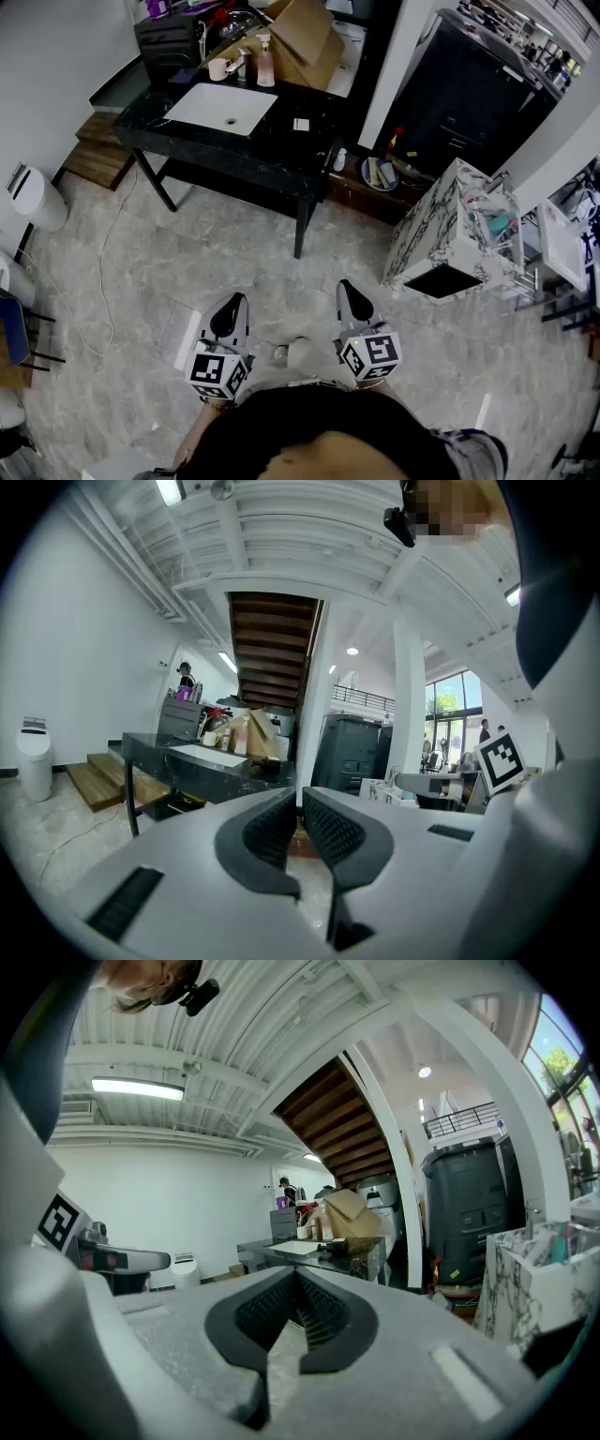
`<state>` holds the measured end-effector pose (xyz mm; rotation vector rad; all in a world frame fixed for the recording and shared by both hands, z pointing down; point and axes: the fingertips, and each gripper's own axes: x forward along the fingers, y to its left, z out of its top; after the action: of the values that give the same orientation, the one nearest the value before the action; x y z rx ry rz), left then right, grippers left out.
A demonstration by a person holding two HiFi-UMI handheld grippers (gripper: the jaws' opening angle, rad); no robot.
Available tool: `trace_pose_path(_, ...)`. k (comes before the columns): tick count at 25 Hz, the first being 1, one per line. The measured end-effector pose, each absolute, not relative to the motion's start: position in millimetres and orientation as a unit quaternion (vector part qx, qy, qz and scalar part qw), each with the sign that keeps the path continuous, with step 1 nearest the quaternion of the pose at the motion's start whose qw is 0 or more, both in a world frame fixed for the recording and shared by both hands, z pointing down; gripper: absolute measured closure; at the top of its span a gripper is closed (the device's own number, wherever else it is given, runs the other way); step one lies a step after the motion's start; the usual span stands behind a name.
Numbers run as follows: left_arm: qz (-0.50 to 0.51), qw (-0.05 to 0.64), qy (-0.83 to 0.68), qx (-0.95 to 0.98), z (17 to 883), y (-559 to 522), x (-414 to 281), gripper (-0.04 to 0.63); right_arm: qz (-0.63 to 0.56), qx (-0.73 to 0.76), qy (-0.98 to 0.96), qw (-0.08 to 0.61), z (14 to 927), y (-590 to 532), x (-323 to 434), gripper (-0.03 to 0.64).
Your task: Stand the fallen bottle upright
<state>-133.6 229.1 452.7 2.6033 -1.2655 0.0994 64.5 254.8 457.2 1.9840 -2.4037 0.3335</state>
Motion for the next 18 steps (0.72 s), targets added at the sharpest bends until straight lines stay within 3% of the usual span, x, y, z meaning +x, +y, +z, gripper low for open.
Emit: trace_pose_path(18, 0.029, 0.114, -0.432, 0.894, 443, 219, -124, 0.592, 0.091, 0.625, -0.775, 0.007, 444, 251, 71, 0.611)
